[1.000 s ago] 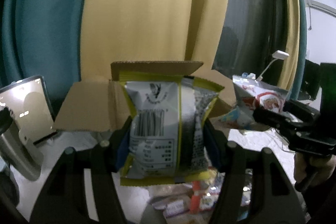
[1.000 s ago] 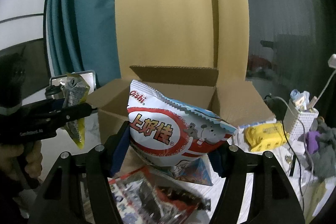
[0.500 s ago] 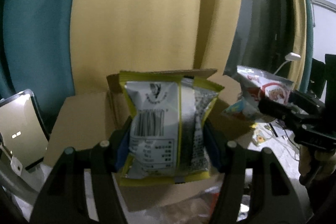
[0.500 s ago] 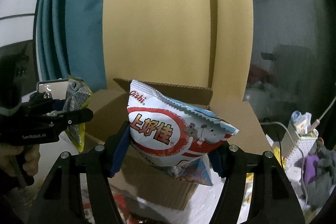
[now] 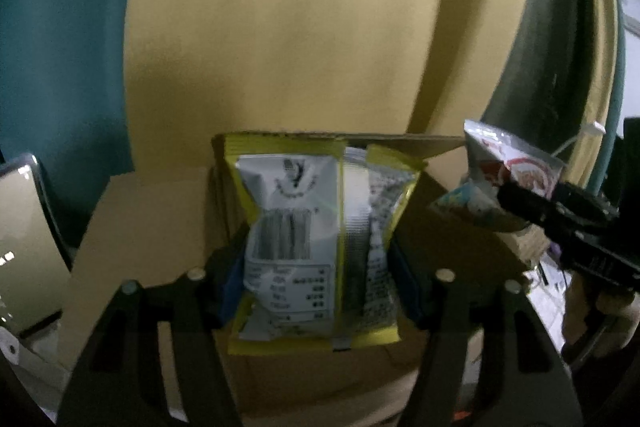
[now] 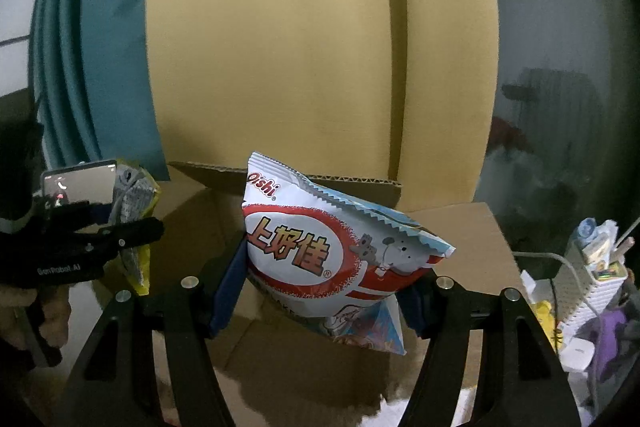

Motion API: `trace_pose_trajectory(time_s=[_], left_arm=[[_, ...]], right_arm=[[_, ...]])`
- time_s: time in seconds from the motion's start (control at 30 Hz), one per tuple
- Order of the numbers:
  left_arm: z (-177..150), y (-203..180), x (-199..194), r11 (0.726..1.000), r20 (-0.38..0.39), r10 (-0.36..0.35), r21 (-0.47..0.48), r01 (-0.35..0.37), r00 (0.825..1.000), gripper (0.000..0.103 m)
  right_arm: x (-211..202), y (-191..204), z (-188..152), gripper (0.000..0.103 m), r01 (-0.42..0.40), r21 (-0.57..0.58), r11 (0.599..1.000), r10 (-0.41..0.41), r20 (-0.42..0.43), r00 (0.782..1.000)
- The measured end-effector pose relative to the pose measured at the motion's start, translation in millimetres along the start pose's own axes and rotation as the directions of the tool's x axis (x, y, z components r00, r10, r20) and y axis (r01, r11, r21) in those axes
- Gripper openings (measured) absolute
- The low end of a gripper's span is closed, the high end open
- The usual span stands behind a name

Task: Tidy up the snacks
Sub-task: 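Lower both packets into the box and open both grippers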

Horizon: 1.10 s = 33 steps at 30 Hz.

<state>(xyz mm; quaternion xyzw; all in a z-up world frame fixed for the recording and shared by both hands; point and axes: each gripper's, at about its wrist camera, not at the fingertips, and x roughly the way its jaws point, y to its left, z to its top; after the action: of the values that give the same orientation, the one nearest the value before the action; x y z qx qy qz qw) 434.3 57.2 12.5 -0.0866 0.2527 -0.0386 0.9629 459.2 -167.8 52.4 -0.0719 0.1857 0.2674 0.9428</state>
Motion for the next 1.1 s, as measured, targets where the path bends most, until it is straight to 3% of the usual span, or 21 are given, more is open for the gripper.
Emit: trace_pose_trajectory(time_s=[0.17,0.23,0.4,0.63,1.1], left_arm=[[5.9,9.2,9.9,0.999,0.0,-0.003,-0.044,0.003,1.0,0.09],[7.5,11.8,11.6,0.999,0.002,0.001,-0.05,-0.001,1.0,0.092],[8.5,16.8,5.7,0.998,0.01,0.009,-0.063,-0.009,1.0,0.093],[7.7,10.5,-22.1,0.999,0.034,0.009,-0.047,-0.007,0.999,0.093],[4.0,-12.3,-76.6,1.0,0.074,0.007,0.007,-0.008,0.997,0.093]], right_arm=[[21.3,0.8,0.6,0.07,-0.006,0.018,1.0,0.006,-0.035,0.999],[29.2,2.6,0.4,0.076,-0.004,0.022,1.0,0.006,-0.05,0.999],[33.8,4.6,-0.4,0.086,0.009,0.019,1.0,-0.007,-0.064,0.998],[24.2,13.2,1.5,0.087,0.023,-0.001,1.0,-0.023,-0.071,0.997],[-40.3,23.1,-2.9,0.087,0.045,-0.017,0.999,-0.046,-0.044,0.998]])
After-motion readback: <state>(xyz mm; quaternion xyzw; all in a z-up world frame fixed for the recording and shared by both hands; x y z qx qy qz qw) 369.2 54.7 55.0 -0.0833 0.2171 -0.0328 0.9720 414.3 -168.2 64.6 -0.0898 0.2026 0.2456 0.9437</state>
